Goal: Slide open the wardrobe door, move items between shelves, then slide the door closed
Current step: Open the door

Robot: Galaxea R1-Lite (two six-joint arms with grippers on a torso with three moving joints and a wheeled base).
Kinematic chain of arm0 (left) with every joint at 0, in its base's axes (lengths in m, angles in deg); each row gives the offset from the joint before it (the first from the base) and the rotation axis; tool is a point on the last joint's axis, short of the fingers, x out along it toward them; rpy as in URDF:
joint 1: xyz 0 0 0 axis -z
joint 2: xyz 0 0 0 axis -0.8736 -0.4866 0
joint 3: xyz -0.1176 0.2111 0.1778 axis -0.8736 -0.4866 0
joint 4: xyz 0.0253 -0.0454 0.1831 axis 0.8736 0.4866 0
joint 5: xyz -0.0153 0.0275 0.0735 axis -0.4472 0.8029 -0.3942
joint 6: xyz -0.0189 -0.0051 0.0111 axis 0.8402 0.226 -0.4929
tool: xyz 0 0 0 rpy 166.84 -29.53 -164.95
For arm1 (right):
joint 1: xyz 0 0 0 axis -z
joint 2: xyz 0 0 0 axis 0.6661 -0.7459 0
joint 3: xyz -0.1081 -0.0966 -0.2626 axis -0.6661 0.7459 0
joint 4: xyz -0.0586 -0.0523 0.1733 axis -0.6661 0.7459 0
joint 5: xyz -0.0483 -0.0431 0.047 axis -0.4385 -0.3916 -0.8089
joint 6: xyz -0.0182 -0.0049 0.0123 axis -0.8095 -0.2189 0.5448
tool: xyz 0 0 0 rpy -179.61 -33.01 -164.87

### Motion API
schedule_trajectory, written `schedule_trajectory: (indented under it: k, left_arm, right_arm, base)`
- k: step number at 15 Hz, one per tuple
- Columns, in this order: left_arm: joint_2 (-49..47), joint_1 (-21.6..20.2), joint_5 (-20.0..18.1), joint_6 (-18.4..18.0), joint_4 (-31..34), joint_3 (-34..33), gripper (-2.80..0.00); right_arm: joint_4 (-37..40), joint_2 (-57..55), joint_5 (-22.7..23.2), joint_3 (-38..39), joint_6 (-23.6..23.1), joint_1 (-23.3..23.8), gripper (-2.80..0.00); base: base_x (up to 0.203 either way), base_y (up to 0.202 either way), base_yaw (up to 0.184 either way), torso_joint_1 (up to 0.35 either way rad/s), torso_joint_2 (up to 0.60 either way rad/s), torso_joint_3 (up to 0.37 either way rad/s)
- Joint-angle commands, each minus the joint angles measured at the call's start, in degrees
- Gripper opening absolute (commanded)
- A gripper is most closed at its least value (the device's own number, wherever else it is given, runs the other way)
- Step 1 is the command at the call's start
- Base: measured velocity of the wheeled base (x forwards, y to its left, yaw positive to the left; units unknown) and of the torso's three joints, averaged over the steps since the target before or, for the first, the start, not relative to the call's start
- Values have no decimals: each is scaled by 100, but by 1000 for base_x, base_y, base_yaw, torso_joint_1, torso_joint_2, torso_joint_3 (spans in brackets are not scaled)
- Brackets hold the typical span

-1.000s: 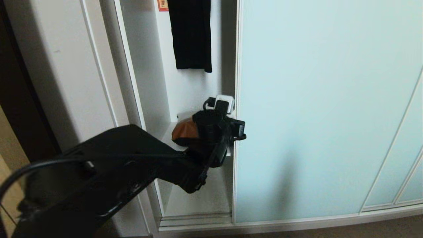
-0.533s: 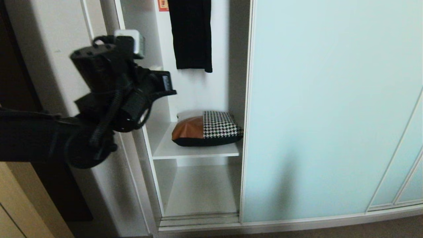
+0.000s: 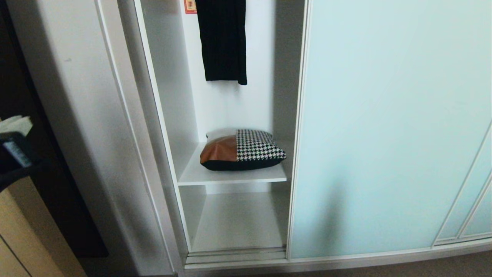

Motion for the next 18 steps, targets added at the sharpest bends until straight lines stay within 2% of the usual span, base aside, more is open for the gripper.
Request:
schedule_trajectory:
  k: [1, 6, 9, 10, 11, 13, 14, 15, 18]
  left_arm:
    - [1840, -183, -14, 115, 371, -890, -280]
    - [4204, -272, -111, 538, 2624, -1495, -280]
    - [5322, -419, -222, 691, 3297, -2529, -280]
    - [5599, -447, -369, 745, 3430, -2716, -280]
    - [5745, -472, -707, 878, 3614, -2713, -280]
    - [5925, -480, -1612, 888, 3872, -2698, -280]
    - [5949, -481, -2061, 713, 3984, -2745, -280]
    - [5958, -482, -2217, 587, 4253, -2718, -280]
    - [5971, -482, -2117, 762, 4362, -2691, -280]
  right_arm:
    - [4, 11, -7, 0, 1, -1, -280]
    - [4, 11, 0, 0, 1, -1, -280]
    - [4, 11, -5, 0, 1, -1, -280]
    - [4, 11, -7, 0, 1, -1, -280]
    - [4, 11, -7, 0, 1, -1, -280]
    - [4, 11, -2, 0, 1, -1, -280]
    - [4, 11, 1, 0, 1, -1, -280]
    - [4, 11, 1, 0, 1, -1, -280]
    - [4, 11, 1, 0, 1, -1, -280]
  base:
    - [0, 0, 0, 0, 0, 0]
    - [0, 0, 0, 0, 0, 0]
    - [0, 0, 0, 0, 0, 0]
    - [0, 0, 0, 0, 0, 0]
    - [0, 0, 0, 0, 0, 0]
    - [0, 0, 0, 0, 0, 0]
    - [0, 0, 0, 0, 0, 0]
    - [0, 0, 0, 0, 0, 0]
    - [0, 0, 0, 0, 0, 0]
